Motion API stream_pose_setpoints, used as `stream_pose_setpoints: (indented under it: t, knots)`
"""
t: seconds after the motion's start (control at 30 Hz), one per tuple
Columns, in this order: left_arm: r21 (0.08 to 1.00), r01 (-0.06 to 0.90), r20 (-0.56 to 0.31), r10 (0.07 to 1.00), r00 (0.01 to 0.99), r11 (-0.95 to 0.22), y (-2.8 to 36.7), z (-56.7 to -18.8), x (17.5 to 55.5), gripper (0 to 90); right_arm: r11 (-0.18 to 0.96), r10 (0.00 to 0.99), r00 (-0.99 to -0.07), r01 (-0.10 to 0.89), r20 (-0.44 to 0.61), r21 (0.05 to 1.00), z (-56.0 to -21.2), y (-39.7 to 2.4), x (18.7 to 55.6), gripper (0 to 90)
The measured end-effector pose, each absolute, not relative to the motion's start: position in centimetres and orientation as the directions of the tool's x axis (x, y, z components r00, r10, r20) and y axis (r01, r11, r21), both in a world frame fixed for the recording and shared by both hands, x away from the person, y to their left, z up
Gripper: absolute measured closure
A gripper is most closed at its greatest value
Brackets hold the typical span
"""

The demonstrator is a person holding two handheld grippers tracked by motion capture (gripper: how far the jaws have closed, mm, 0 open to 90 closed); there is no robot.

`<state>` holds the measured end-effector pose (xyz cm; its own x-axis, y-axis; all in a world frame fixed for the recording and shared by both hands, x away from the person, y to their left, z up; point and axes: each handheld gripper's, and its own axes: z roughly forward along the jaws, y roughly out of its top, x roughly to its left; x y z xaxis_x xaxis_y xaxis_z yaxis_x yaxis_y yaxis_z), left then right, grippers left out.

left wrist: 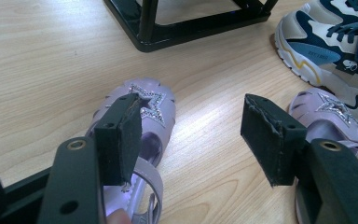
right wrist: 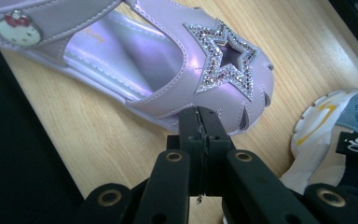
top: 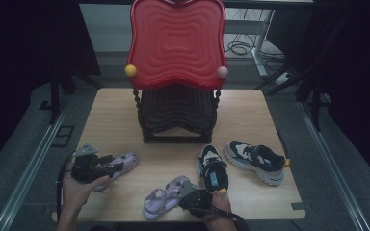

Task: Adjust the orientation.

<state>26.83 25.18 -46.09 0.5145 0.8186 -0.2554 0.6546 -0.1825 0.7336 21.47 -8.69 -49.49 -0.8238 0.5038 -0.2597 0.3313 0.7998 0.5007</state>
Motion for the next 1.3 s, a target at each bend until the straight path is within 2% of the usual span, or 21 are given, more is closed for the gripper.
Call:
stream_pose_setpoints:
  t: [0.47, 0.63, 1.3]
  knots:
    - [0.732, 0.657, -0.256, 0.818, 0.514, -0.184, 25.2, -46.1, 26.8, 38.8, 0.802, 0.513, -0.809, 0.332, -0.287, 0.497, -49.4, -7.9, 22.1, 90.0]
    - [0.73, 0.658, -0.257, 0.819, 0.514, -0.184, 25.2, -46.2, 26.9, 38.8, 0.818, 0.502, -0.801, 0.317, -0.326, 0.48, -49.5, -7.4, 22.2, 90.0]
    - [0.727, 0.661, -0.258, 0.82, 0.512, -0.184, 25.3, -46.3, 26.9, 38.8, 0.824, 0.504, -0.801, 0.335, -0.322, 0.457, -49.3, -6.5, 23.6, 90.0]
